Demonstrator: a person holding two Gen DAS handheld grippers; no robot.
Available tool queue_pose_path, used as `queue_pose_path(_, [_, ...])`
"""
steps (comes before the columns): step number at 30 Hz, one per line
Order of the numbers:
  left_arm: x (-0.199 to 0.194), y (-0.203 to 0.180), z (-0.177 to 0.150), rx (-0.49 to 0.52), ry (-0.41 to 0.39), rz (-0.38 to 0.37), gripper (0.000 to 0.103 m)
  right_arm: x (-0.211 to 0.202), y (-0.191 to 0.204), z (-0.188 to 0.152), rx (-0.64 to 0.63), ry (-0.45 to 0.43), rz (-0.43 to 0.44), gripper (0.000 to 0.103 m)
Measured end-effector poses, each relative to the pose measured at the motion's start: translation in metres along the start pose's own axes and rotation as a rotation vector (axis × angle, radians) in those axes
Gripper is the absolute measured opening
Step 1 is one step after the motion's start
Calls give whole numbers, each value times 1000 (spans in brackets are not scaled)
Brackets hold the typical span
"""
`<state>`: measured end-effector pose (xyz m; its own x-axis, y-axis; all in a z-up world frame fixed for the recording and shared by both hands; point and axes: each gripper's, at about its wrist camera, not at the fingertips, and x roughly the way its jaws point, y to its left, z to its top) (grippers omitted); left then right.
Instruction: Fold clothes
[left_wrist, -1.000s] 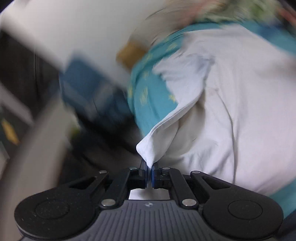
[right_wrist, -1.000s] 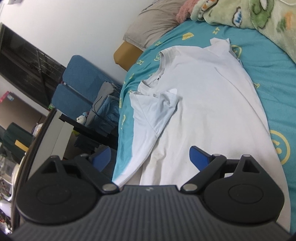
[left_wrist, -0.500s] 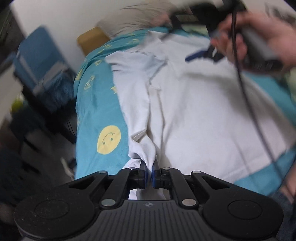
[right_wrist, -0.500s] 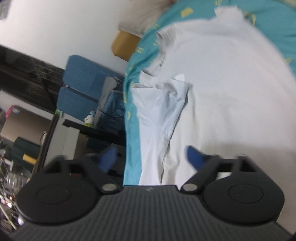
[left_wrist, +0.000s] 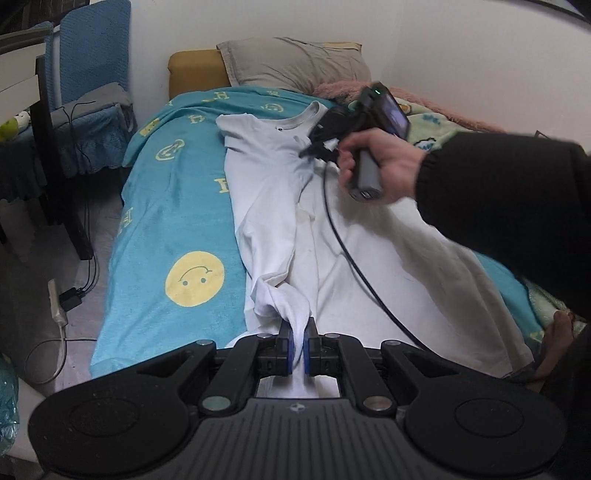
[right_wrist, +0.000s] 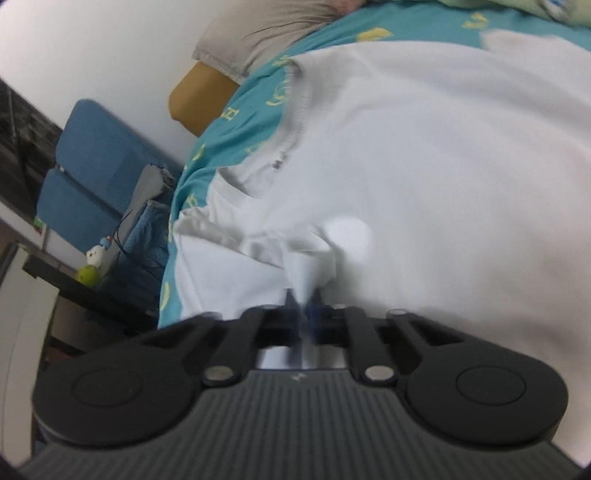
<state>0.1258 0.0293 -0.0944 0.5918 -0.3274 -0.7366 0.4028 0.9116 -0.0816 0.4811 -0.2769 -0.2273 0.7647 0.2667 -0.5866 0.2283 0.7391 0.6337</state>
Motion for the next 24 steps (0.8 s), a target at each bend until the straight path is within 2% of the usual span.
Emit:
queue_pose_path(2, [7, -3, -2, 19, 10, 57, 5, 8, 30, 15, -74, -12, 20, 8])
queue_pose_path(4, [7, -12, 2, 26, -3, 84, 5, 8, 69, 34, -154, -30, 48, 7])
queue_pose_path(7, [4, -30, 9, 13, -28, 77, 5, -19, 119, 60, -245, -153, 140, 7])
queue_pose_path(9, [11, -47, 8, 27, -10, 89, 4, -42, 127, 69, -279, -253, 187, 7])
queue_pose_path(11, [24, -63, 4, 40, 24, 88, 4, -56, 111, 70, -279, -333, 175, 7])
queue_pose_path(13, [43, -77, -2, 53, 84, 77, 4, -56, 75, 65, -245, -348, 88, 7])
queue_pose_path(16, [69, -90, -10, 76, 176, 84, 5, -39, 3, 51, -148, -267, -63, 7])
queue_pose_path(19, [80, -94, -14, 78, 209, 88, 9, -26, -49, 36, -80, -173, -132, 9])
queue_pose_path(20, [78, -94, -13, 70, 202, 86, 13, -26, -57, 33, -78, -162, -125, 9])
queue_pose_path(22, [72, -93, -11, 61, 176, 86, 29, -32, -61, 31, -98, -143, -103, 13])
queue_pose_path(23, [68, -92, -10, 57, 153, 84, 46, -35, -58, 31, -114, -128, -105, 16])
queue_pose_path(24, [63, -91, -7, 55, 124, 84, 59, -40, -53, 31, -130, -116, -106, 31])
